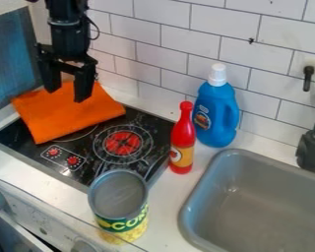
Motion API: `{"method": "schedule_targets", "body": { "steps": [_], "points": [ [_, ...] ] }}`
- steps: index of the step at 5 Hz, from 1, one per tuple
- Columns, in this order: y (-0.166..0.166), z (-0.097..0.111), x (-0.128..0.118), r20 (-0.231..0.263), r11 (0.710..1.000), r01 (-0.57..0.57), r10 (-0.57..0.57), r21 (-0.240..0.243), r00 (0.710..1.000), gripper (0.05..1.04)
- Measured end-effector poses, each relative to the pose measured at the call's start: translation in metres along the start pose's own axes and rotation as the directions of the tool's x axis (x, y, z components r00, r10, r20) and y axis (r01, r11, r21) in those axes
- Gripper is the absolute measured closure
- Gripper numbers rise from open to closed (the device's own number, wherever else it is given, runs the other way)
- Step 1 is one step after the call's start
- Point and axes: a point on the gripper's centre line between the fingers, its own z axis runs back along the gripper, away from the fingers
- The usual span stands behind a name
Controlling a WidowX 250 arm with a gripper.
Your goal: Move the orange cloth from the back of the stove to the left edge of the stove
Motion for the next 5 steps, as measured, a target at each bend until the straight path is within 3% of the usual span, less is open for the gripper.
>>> {"method": "schedule_targets", "body": {
  "steps": [2,3,5],
  "points": [
    [0.028,-0.013,0.028,0.059,0.996,-0.088,0.088,0.007,0.994,0.083],
    [0.029,-0.023,0.038,0.037,0.994,-0.112,0.112,-0.014,0.993,0.083],
    [0.053,-0.046,0.040,0.121,0.974,-0.204,0.215,-0.096,0.969,0.083]
  ]
}}
